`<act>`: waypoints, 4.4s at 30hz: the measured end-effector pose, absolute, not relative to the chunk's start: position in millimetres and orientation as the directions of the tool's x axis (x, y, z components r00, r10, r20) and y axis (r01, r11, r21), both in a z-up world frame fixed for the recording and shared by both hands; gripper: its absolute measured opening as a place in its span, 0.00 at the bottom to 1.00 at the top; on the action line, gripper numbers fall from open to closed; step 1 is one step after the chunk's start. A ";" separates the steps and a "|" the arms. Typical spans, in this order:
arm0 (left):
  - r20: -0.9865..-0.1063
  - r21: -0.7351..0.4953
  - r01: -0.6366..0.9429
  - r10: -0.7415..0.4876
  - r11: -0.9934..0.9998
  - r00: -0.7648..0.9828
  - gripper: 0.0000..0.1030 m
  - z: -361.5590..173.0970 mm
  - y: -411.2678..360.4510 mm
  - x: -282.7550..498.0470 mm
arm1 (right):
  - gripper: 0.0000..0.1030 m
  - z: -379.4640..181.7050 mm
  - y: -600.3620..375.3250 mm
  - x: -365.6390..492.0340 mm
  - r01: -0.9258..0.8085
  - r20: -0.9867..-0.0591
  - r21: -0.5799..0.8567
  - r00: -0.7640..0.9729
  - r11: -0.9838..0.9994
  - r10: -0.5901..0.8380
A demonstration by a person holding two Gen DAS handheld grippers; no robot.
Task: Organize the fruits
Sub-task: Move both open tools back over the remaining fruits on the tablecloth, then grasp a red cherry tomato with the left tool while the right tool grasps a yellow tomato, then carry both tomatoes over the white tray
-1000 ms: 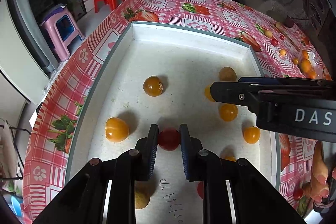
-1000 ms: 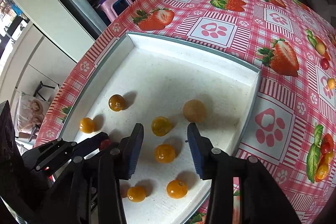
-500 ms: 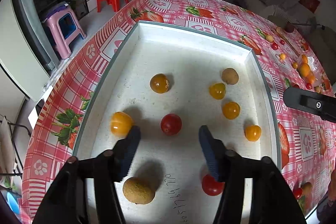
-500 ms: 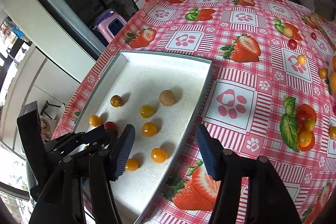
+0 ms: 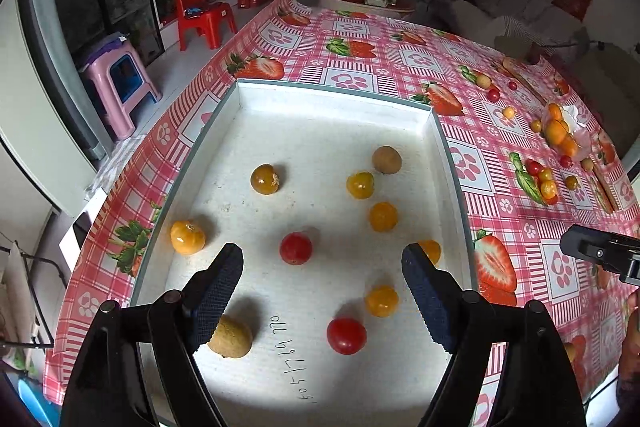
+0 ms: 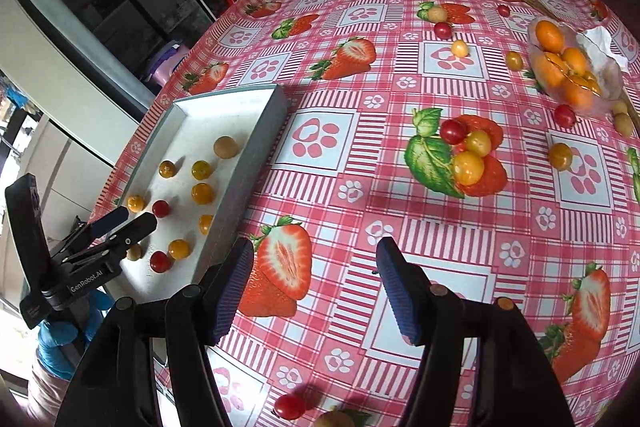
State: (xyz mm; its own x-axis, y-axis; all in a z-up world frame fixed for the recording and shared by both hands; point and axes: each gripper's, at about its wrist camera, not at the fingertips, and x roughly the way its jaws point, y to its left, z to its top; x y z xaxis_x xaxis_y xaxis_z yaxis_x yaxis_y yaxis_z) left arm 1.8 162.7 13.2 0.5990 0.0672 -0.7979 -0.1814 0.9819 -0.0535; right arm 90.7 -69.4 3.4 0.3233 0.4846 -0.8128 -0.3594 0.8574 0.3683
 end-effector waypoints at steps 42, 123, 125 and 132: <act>-0.790 0.007 0.089 -0.049 0.996 0.611 0.80 -13.6 0.0 -72.4 | 0.66 -26.7 -194.0 99.2 -0.206 -0.847 0.179 0.465 0.962 0.258; -0.716 -0.147 0.035 -0.131 0.989 0.685 0.21 7.5 34.1 -78.5 | 0.23 4.9 -152.4 50.7 -0.293 -0.799 0.286 0.452 0.912 0.396; -0.711 -0.148 0.019 -0.120 0.989 0.693 0.21 10.1 42.7 -78.6 | 0.23 6.4 -146.1 50.6 -0.303 -0.800 0.282 0.450 0.910 0.398; -0.696 -0.160 -0.041 -0.084 0.986 0.713 0.21 14.8 73.8 -79.9 | 0.23 10.8 -123.7 50.8 -0.336 -0.802 0.267 0.442 0.903 0.402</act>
